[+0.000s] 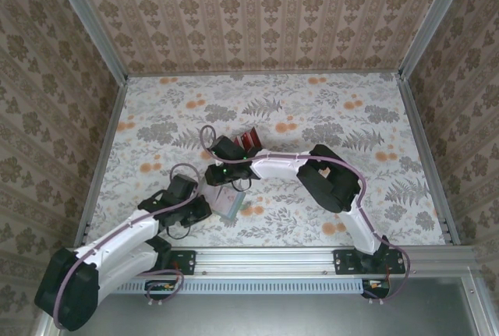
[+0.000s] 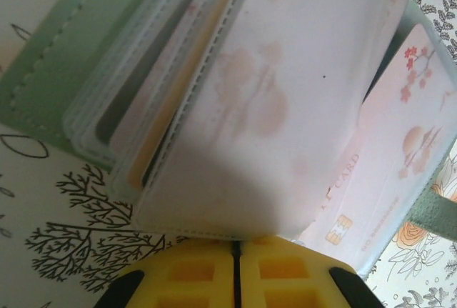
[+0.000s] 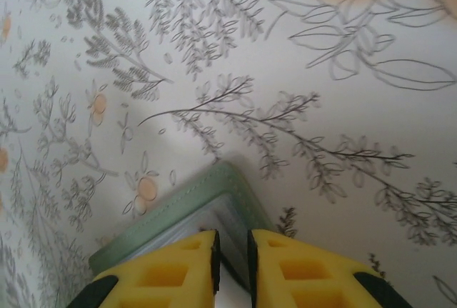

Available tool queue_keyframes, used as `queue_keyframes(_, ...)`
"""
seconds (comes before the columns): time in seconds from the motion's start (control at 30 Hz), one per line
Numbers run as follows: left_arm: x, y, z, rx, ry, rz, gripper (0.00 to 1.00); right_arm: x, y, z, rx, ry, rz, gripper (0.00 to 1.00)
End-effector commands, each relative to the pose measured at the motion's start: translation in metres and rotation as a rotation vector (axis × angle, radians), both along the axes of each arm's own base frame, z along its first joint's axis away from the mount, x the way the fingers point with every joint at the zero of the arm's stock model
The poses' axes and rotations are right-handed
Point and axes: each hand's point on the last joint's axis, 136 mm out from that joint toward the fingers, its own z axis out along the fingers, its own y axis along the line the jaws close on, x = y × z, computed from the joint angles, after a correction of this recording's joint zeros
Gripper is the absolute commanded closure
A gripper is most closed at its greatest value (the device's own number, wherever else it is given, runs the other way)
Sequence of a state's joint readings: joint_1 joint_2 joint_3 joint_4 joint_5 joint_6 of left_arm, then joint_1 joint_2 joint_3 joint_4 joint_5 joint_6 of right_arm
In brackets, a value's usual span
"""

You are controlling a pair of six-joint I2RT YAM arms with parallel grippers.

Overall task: Put the credit cards into the card holder
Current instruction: Rotate the card holder at the bottom-center of the table.

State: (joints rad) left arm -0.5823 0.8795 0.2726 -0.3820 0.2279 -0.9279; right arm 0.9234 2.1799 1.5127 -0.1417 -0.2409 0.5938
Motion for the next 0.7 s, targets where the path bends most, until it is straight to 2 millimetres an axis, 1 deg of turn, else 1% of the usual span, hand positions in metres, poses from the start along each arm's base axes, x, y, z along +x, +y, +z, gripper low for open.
queue_keyframes(0.0,-0.001,-0.007,0.002,-0.01,0.018,0.007,0.9,-0.014,0.002,0.004,-0.036,0.03,0.1,0.8)
queue_keyframes(0.1,-0.001,-0.003,0.009,0.025,0.006,-0.001,0.86,-0.005,-0.007,0.024,-0.043,-0.012,0.092,0.79)
queue_keyframes(0.2,0.0,0.007,0.02,0.068,-0.024,0.01,0.83,0.008,-0.024,0.048,-0.059,-0.061,0.067,0.77)
queue_keyframes(0.27,-0.001,0.015,0.025,0.086,-0.034,0.028,0.81,0.016,-0.037,0.068,-0.046,-0.094,0.047,0.76)
queue_keyframes(0.33,-0.002,0.019,0.029,0.084,-0.038,0.045,0.8,0.022,-0.049,0.085,-0.024,-0.119,0.024,0.74)
queue_keyframes(0.4,0.001,0.022,0.036,0.074,-0.052,0.055,0.79,0.028,-0.064,0.101,-0.006,-0.143,-0.01,0.73)
queue_keyframes(0.53,0.019,0.024,0.058,0.071,-0.107,0.051,0.78,0.048,-0.104,0.125,0.004,-0.208,-0.109,0.7)
queue_keyframes(0.6,0.034,0.024,0.067,0.075,-0.133,0.048,0.77,0.058,-0.123,0.129,-0.009,-0.218,-0.154,0.69)
queue_keyframes(0.67,0.052,0.023,0.074,0.061,-0.154,0.058,0.76,0.071,-0.144,0.128,-0.019,-0.213,-0.202,0.68)
